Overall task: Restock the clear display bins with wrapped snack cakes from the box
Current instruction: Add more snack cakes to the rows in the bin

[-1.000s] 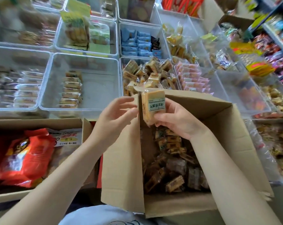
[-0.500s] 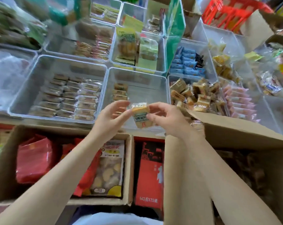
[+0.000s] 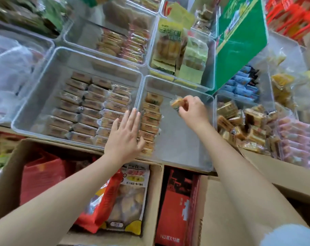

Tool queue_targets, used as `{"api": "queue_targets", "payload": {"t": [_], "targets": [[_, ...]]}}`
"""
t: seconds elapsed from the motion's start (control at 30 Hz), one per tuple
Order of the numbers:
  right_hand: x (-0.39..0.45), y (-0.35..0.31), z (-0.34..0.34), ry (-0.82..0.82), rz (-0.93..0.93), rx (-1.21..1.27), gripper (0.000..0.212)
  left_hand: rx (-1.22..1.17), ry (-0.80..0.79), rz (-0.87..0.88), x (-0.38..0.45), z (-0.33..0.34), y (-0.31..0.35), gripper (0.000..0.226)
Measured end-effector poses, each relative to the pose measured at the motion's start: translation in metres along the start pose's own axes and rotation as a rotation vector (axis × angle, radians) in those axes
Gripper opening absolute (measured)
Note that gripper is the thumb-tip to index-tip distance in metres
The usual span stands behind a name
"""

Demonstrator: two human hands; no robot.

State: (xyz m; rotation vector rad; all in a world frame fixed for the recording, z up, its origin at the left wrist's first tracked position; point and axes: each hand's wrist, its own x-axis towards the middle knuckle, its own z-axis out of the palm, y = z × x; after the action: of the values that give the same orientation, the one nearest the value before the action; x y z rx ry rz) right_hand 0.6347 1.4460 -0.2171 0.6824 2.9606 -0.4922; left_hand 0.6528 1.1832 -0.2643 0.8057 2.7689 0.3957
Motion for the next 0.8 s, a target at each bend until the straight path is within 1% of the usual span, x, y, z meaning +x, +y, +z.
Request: {"api": "queue_targets", "payload": {"t": [0.1,0.2,0.27,0.33,0.43,0.47,0.5,0.57,0.6,0.67,0.8], "targets": [[0.025,0.004,0.026,-0.061,0.022,-0.116,0.024,0.017,-0.027,-0.002,0.001,0.001,0.0,0.079],[0.039,0.008,0.047,-0.128,0.037,-0.176,0.025,0.03,-0.019,-0.012,0.001,0.003,0.0,0.079],[0.042,0.009,0.055,-0.202,0.032,-0.223,0.027,0.032,-0.015,-0.022,0.002,0.005,0.0,0.081],[0.039,0.006,0.054,-0.379,0.036,-0.309,0.028,0.036,-0.011,-0.026,0.003,0.006,0.001,0.081],[0.017,0.002,0.049,-0.788,-0.026,-0.455,0.03,0.048,-0.005,-0.024,0.003,0.006,0.001,0.081],[0.005,0.001,0.05,-0.887,-0.057,-0.472,0.034,0.05,-0.003,-0.023,0.002,0.006,0.001,0.081],[-0.008,0.001,0.052,-0.963,-0.067,-0.451,0.037,0.051,0.001,-0.022,0.002,0.006,0.001,0.082],[-0.032,0.005,0.059,-1.064,-0.028,-0.296,0.034,0.054,0.008,-0.021,0.002,0.006,0.001,0.082],[-0.042,0.008,0.062,-1.077,0.003,-0.198,0.031,0.058,0.007,-0.021,0.001,0.006,0.001,0.082],[-0.053,0.013,0.066,-1.018,0.034,-0.072,0.025,0.063,-0.003,-0.022,0.001,0.006,0.001,0.082],[-0.062,0.018,0.073,-0.883,0.078,0.054,0.015,0.067,-0.012,-0.023,0.0,0.006,0.001,0.082]]}}
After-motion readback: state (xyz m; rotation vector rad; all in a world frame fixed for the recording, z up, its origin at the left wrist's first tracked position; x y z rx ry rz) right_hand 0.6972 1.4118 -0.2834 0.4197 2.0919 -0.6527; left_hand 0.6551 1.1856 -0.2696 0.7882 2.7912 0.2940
